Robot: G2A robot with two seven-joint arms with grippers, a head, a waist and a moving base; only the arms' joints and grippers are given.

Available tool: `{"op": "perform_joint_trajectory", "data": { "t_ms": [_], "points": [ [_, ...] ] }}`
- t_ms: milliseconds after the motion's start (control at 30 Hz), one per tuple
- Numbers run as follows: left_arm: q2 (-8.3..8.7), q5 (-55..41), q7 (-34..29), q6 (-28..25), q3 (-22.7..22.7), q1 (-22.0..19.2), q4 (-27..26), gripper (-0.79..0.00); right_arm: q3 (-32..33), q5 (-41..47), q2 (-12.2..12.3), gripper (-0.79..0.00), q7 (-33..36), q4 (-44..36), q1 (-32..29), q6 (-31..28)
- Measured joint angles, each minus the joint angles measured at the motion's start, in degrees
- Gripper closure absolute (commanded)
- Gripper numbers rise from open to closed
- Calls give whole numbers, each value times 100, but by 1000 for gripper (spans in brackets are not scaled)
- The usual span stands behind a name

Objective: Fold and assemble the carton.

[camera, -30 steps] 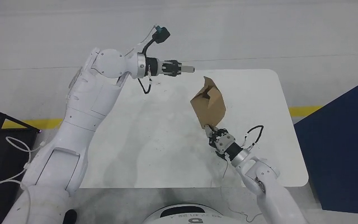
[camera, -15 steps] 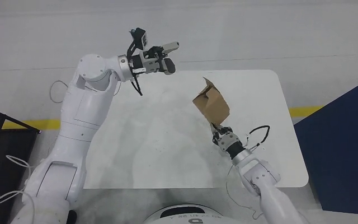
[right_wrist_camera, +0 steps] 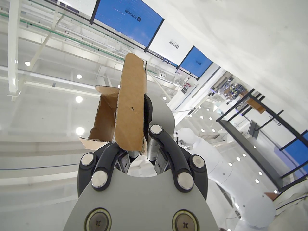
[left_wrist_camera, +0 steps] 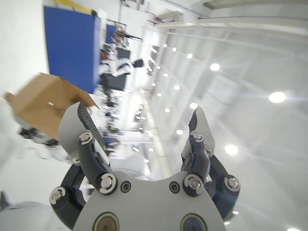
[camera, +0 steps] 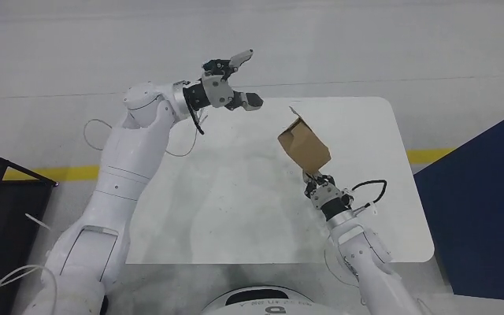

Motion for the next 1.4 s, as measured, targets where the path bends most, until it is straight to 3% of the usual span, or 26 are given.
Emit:
{"op": "perform_joint_trajectory", "data": {
  "t_ms": [100,200,433,567,733,933,1400],
  "points": [
    [-77,-910,60,951,144,-139,279,-785,-70,-272,-17,0,-72,36,-9,-223],
    [-99,-848,72,1429,353,-267,381,-785,-174,-627,-34,0,-202,82,14,-392],
    [-192,-581,-72,1451,834,-490,607,-785,-454,-1138,-92,0,-480,125,106,-666],
    [-199,-641,-228,1274,801,-610,816,-785,-417,-941,-116,0,-542,116,92,-727],
    [-87,-461,-352,1124,535,-634,995,-785,-165,-113,-143,0,-556,157,74,-646],
    [51,-267,-535,1119,340,-346,893,-785,203,1292,-164,0,-369,217,98,-247],
    [210,413,-860,1074,673,-133,481,-785,226,1365,-217,0,-586,173,222,-294]
  ]
}}
